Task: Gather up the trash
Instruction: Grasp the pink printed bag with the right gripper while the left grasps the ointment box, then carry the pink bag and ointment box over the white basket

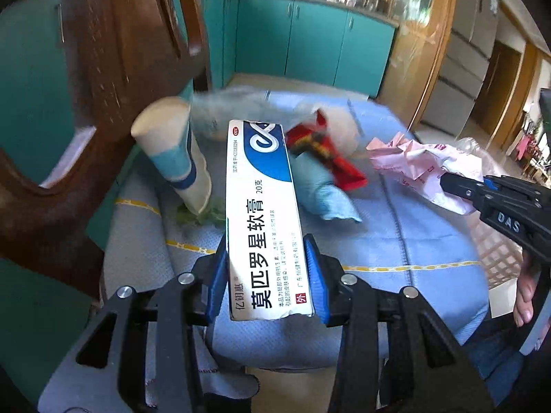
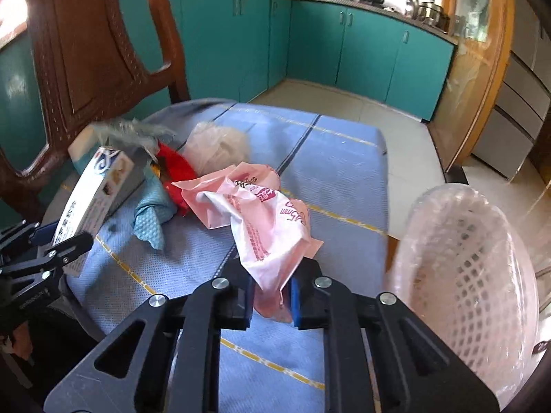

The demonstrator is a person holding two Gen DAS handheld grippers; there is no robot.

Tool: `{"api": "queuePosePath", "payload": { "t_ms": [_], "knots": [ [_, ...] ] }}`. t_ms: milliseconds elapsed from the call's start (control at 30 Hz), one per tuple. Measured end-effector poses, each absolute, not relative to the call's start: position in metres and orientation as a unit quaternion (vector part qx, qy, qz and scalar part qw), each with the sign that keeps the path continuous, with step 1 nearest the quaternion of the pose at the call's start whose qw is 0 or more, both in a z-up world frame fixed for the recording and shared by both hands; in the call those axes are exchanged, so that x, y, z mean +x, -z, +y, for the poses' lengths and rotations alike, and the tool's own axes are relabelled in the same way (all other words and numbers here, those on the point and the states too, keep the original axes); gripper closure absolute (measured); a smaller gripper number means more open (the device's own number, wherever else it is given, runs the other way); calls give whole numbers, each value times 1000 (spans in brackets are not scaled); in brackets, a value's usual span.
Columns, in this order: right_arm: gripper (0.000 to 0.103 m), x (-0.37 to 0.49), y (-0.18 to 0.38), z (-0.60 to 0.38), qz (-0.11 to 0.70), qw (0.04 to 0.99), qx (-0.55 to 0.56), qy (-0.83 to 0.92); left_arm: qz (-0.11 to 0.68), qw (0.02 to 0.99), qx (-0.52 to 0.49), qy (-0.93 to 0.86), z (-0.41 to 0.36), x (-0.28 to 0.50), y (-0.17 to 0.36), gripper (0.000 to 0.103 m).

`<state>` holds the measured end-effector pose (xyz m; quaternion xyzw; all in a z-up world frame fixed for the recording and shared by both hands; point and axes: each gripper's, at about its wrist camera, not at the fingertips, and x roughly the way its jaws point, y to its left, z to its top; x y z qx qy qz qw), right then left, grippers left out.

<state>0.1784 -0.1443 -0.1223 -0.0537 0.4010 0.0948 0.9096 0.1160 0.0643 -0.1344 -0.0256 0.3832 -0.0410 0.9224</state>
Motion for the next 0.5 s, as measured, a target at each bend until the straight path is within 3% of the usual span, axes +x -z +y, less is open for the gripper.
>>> {"api": "queuePosePath", "payload": {
  "t_ms": [500],
  "knots": [
    [86,153,95,-186,353,933,-12,-66,307,946,-6,99,32,79,119,61]
  ]
}}
